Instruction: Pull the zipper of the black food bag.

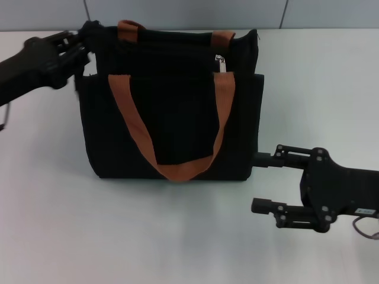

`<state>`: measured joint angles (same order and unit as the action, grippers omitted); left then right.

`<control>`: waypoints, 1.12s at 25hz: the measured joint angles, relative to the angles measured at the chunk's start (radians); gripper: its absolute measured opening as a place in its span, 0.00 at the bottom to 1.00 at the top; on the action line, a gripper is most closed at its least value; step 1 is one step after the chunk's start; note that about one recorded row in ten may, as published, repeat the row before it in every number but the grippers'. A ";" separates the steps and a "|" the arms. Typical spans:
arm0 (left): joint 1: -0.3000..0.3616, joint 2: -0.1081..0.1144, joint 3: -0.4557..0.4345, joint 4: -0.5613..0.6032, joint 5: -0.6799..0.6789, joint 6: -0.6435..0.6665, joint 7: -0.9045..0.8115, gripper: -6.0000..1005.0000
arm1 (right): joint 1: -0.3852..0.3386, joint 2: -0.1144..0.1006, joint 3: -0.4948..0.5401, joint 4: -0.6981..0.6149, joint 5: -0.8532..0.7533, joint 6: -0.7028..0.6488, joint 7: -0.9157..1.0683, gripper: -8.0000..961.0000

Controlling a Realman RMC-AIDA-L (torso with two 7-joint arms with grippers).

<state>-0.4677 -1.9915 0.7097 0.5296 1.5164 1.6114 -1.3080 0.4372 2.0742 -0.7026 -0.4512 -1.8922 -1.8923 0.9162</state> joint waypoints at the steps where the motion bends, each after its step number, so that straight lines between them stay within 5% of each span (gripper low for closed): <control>1: 0.016 0.029 0.000 0.027 0.034 0.020 -0.025 0.07 | 0.001 0.001 -0.001 0.018 -0.001 0.030 -0.008 0.74; 7: 0.063 0.081 -0.009 0.121 0.117 0.041 -0.075 0.37 | 0.021 0.004 -0.001 0.090 0.000 0.129 -0.050 0.74; 11: 0.093 0.083 -0.027 0.145 0.114 0.083 -0.046 0.54 | 0.035 0.006 -0.002 0.129 0.003 0.158 -0.108 0.74; 16: 0.098 0.038 -0.022 0.136 0.120 0.251 0.090 0.71 | 0.060 0.008 -0.002 0.175 0.006 0.172 -0.167 0.74; 18: 0.107 0.001 0.034 0.129 0.166 0.356 0.167 0.76 | 0.066 0.009 -0.004 0.179 0.002 0.171 -0.168 0.74; 21: 0.107 -0.005 0.052 0.126 0.188 0.363 0.178 0.83 | 0.070 0.010 -0.030 0.181 -0.001 0.164 -0.168 0.74; 24: 0.108 -0.048 0.091 0.056 0.333 0.342 0.272 0.83 | 0.072 0.010 -0.077 0.181 -0.001 0.148 -0.168 0.74; 28: 0.108 -0.057 0.092 0.032 0.369 0.316 0.303 0.83 | 0.066 0.008 -0.108 0.175 -0.001 0.140 -0.169 0.74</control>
<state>-0.3597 -2.0490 0.8016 0.5617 1.8856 1.9278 -1.0050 0.5028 2.0822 -0.8106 -0.2764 -1.8935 -1.7518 0.7475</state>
